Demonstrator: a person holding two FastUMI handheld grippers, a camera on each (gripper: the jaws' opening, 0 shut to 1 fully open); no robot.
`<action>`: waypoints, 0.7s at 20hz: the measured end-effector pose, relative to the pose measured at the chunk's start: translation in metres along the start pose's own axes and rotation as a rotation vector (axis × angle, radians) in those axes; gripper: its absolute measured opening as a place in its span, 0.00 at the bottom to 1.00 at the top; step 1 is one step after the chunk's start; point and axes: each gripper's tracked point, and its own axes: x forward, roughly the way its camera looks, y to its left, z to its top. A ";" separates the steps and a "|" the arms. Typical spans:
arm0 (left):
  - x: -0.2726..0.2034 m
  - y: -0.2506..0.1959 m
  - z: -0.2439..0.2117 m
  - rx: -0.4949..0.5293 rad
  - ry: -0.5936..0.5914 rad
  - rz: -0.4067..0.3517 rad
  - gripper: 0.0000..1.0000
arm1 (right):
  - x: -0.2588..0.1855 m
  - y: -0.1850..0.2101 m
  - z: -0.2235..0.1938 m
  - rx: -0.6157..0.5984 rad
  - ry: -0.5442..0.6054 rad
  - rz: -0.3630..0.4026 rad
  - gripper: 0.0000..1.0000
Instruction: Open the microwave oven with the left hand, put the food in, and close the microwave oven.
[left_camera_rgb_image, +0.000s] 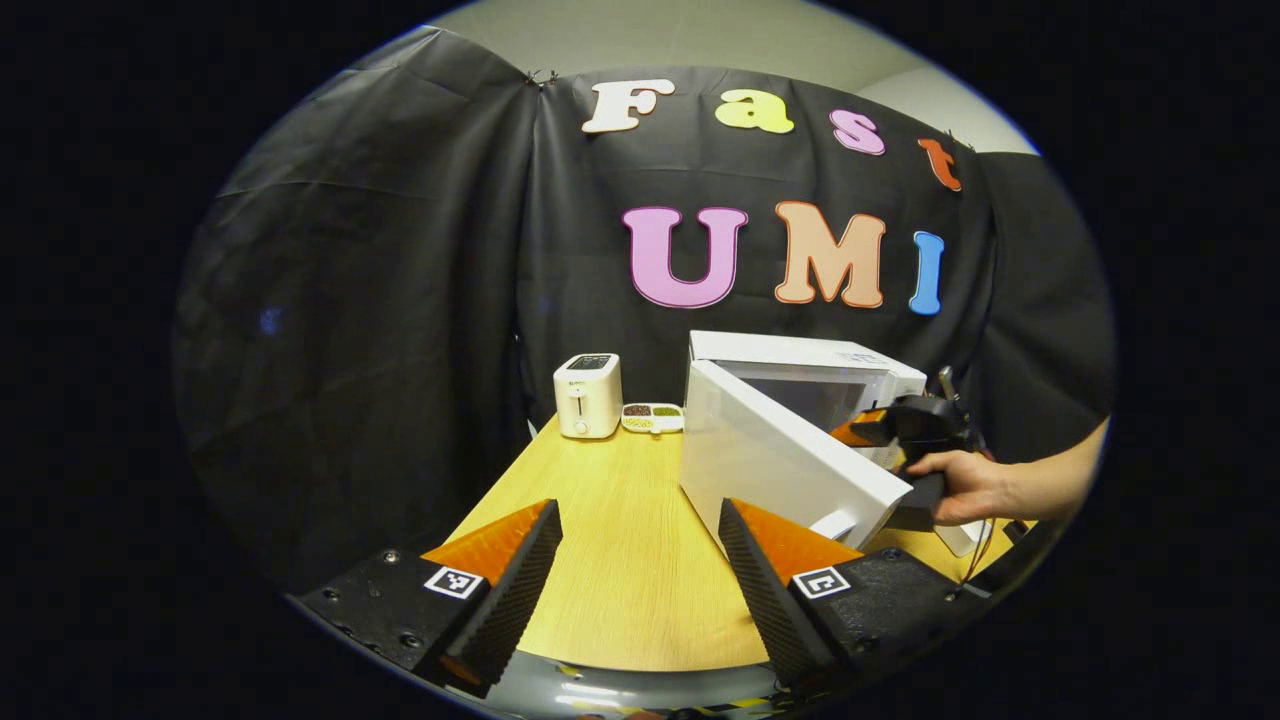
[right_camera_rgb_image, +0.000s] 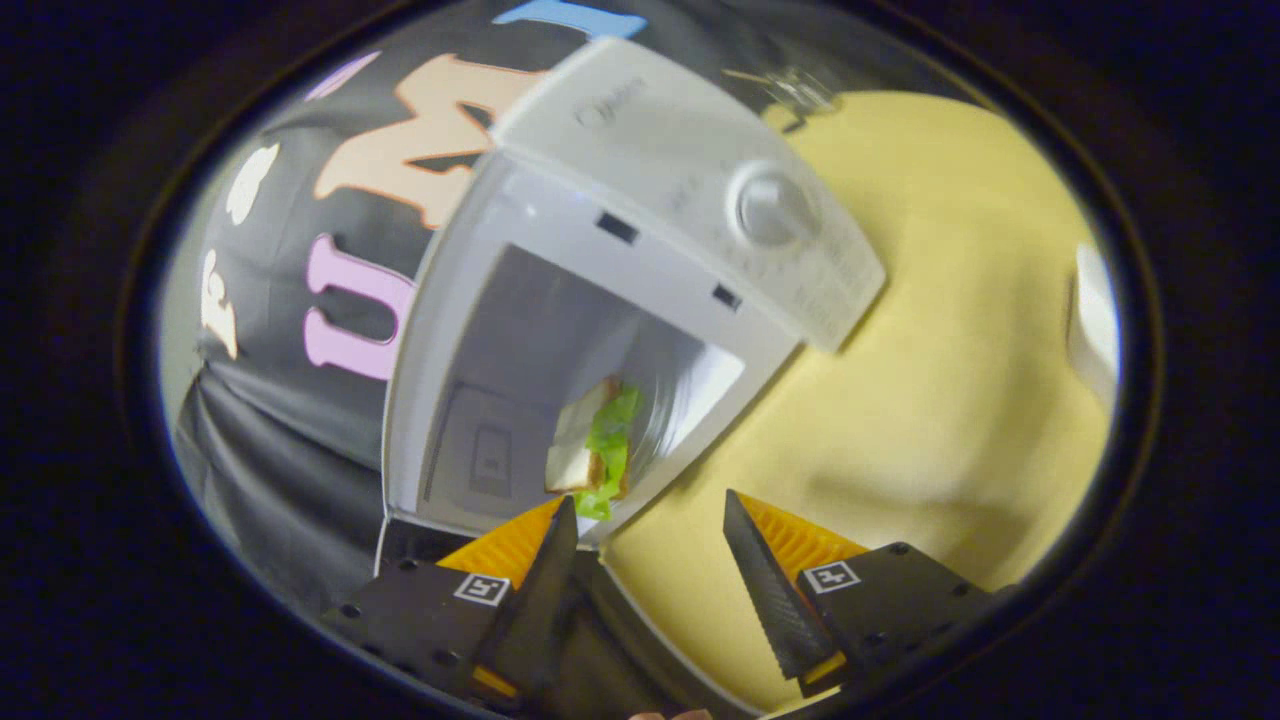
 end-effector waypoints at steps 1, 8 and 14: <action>0.001 -0.002 0.000 0.005 0.000 -0.005 0.97 | -0.012 -0.001 0.017 -0.093 -0.040 0.010 0.90; 0.012 -0.017 -0.006 0.041 0.000 -0.063 0.97 | -0.117 0.029 0.114 -0.618 -0.335 0.049 0.79; 0.025 -0.034 -0.027 0.021 0.063 -0.121 0.75 | -0.179 0.069 0.163 -0.893 -0.485 0.082 0.79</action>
